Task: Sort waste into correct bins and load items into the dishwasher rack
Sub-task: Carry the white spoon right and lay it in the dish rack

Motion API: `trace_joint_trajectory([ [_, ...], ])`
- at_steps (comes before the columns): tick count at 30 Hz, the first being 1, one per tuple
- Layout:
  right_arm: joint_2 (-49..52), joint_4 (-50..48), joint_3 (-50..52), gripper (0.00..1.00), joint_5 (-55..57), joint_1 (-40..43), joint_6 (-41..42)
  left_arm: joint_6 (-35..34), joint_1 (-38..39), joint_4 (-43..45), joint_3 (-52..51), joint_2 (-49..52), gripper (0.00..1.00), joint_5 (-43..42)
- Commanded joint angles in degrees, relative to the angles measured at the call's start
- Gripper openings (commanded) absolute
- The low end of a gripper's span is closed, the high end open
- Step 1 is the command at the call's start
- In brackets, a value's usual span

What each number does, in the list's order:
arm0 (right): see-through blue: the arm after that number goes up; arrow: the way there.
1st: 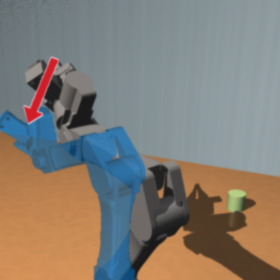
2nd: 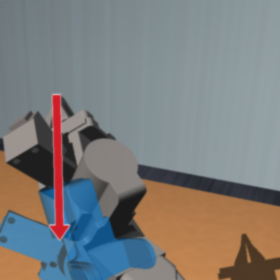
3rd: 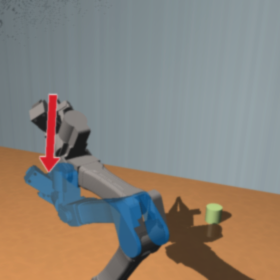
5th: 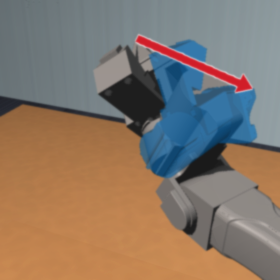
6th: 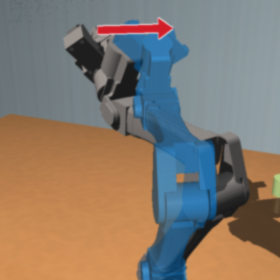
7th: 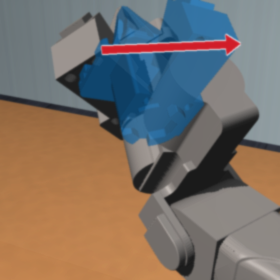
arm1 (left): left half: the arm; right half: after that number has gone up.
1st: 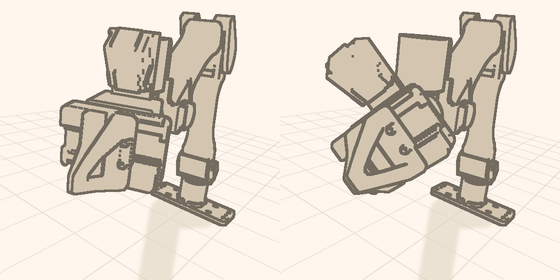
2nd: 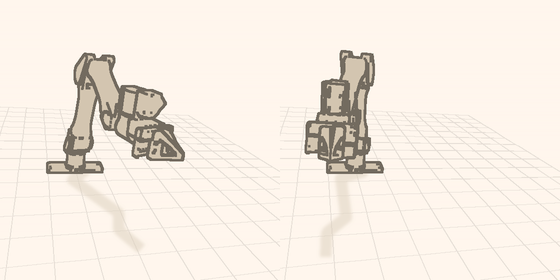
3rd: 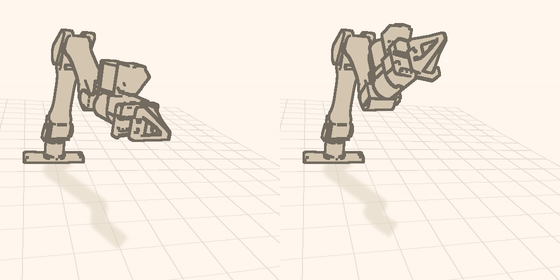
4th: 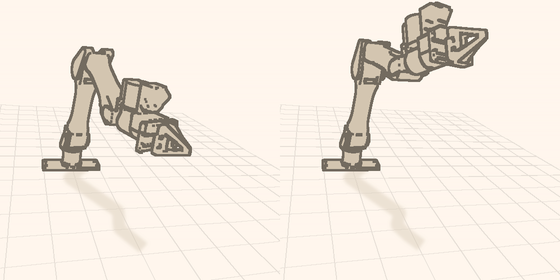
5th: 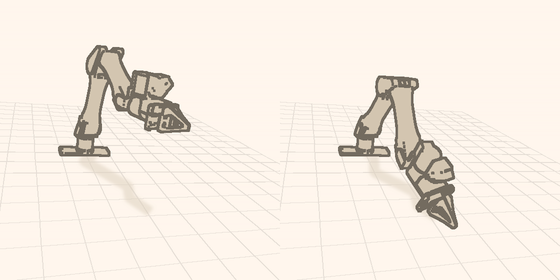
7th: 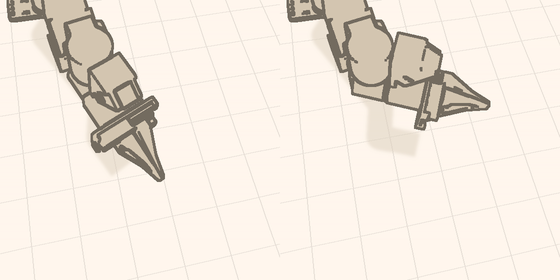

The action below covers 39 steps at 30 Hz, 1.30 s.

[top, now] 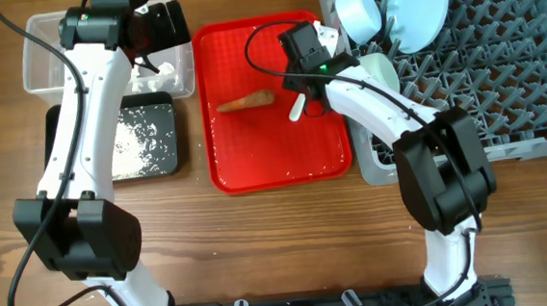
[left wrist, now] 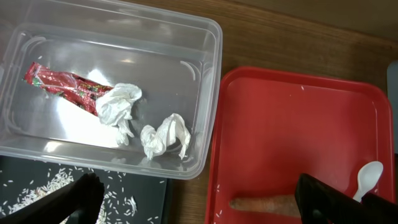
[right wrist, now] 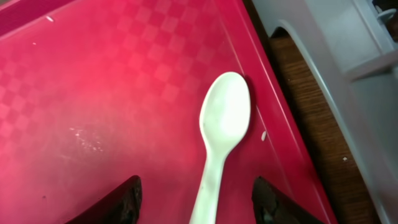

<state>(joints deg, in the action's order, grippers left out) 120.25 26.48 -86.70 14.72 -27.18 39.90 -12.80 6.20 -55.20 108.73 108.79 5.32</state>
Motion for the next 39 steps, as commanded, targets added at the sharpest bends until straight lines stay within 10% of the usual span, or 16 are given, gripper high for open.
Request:
trace_joint_trajectory([
  [1,3.74,-0.39,-0.20,0.54,1.97,0.37,0.79,-0.09,-0.20,0.15,0.85,-0.68,1.00,0.57],
  [13,7.58,-1.77,-0.17,0.35,1.95,0.59,-0.90,-0.09,-0.20,0.15,0.85,-0.68,1.00,0.57],
  [19,7.80,-1.77,-0.17,0.04,1.92,0.59,-2.69,-0.09,-0.22,0.15,0.85,-0.68,1.00,0.57],
  [30,3.54,-1.77,-0.28,0.04,-2.60,0.59,-10.67,-0.09,-0.22,0.15,0.85,-0.68,1.00,0.55],
  [39,-24.61,10.86,-0.42,0.05,-12.85,4.33,-16.76,-0.09,-0.20,0.15,0.85,-0.68,1.00,0.57],
])
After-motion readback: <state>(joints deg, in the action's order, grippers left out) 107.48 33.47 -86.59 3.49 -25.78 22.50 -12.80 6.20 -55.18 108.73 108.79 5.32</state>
